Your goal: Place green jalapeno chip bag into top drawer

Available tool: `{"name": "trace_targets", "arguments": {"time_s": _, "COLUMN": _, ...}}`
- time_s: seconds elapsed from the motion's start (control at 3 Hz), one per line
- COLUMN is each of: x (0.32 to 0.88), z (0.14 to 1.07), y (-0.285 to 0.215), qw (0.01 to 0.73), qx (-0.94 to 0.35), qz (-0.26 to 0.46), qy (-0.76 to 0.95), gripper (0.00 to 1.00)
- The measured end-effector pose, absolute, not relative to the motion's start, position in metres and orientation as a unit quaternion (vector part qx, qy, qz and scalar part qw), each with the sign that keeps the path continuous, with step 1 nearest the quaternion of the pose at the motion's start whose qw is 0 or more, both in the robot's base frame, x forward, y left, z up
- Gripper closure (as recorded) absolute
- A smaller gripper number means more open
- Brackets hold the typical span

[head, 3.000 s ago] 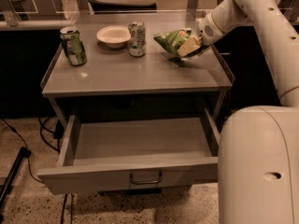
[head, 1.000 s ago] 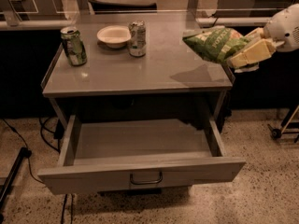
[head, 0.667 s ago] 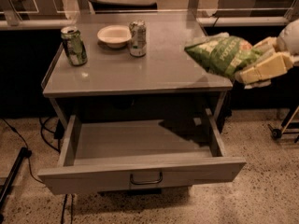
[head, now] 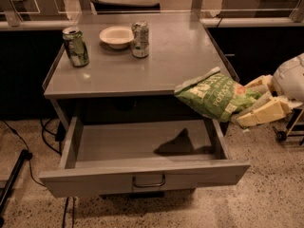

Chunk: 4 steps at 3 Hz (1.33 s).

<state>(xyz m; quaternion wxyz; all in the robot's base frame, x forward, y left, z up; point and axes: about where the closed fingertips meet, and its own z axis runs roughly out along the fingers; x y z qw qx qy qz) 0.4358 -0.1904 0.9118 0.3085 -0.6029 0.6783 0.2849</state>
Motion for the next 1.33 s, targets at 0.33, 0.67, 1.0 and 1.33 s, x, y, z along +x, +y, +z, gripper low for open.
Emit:
{"name": "trace_targets", "arguments": {"time_s": 0.33, "x": 0.437, "z": 0.91, "y": -0.191, "qw": 0.309, "qx": -0.604, "qz": 0.28, "qy": 0.68, "gripper": 1.0}}
{"name": "trace_targets", "arguments": {"time_s": 0.67, "x": 0.446, "z": 0.893, "y": -0.194, "qw": 0.304, "qx": -0.613, "qz": 0.235, "qy": 0.691, "gripper": 1.0}}
{"name": "trace_targets", "arguments": {"time_s": 1.0, "x": 0.466, "z": 0.857, "y": -0.177, "qw": 0.292, "qx": -0.633, "qz": 0.203, "qy": 0.688, "gripper": 1.0}}
{"name": "trace_targets", "arguments": {"time_s": 1.33, "x": 0.479, "z": 0.833, "y": -0.158, "qw": 0.286, "qx": -0.645, "qz": 0.203, "qy": 0.68, "gripper": 1.0}}
